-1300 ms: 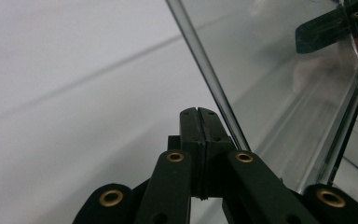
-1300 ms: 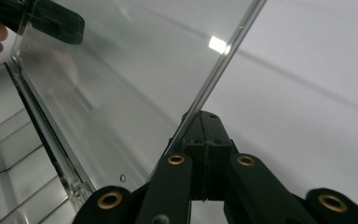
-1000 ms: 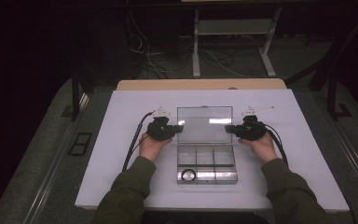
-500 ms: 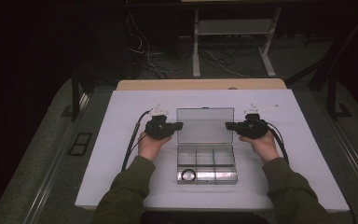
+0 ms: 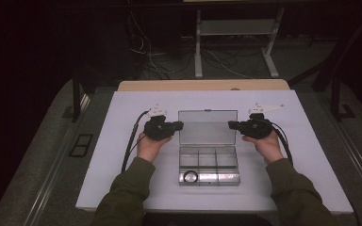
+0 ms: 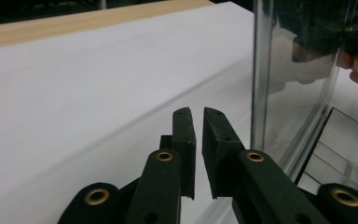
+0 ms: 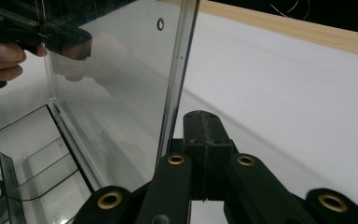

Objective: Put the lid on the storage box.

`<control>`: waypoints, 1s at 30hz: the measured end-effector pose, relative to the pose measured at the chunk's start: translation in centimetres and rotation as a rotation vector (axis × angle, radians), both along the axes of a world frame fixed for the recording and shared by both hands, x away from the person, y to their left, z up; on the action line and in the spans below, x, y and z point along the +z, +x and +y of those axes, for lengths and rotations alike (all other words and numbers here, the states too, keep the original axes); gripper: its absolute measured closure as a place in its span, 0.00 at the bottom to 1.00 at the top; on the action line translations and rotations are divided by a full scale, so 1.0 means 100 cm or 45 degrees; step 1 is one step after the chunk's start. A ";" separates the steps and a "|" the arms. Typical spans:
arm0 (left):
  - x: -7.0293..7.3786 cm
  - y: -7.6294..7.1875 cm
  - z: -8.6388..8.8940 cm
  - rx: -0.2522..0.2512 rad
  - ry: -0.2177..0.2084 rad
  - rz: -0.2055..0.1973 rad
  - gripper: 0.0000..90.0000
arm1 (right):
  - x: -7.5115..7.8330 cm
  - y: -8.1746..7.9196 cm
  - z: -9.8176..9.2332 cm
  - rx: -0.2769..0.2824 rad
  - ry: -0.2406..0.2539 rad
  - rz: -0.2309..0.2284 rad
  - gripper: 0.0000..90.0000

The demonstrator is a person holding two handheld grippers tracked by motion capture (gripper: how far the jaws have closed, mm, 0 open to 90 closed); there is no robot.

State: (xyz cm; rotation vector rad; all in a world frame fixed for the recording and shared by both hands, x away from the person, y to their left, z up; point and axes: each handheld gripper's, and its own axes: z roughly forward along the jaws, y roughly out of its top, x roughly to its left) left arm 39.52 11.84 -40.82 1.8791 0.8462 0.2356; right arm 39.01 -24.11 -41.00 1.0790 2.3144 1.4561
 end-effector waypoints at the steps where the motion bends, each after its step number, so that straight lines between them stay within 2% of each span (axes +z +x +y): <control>1: 0.001 0.000 0.003 0.005 -0.008 -0.009 0.89 | 0.000 0.000 0.000 0.000 0.000 0.000 0.99; 9: 0.016 -0.008 0.028 0.030 -0.056 -0.054 0.83 | 0.000 -0.001 0.000 0.003 0.002 -0.002 0.99; 13: 0.025 -0.014 0.034 -0.016 -0.100 -0.065 0.77 | 0.001 -0.002 0.000 0.006 0.001 -0.002 0.99; 21: 0.036 -0.023 0.023 -0.105 -0.141 -0.107 0.69 | 0.003 -0.004 0.000 0.017 -0.008 -0.010 0.99; 30: 0.040 -0.026 0.007 -0.137 -0.150 -0.147 0.76 | 0.006 -0.010 0.000 0.034 -0.011 -0.017 0.99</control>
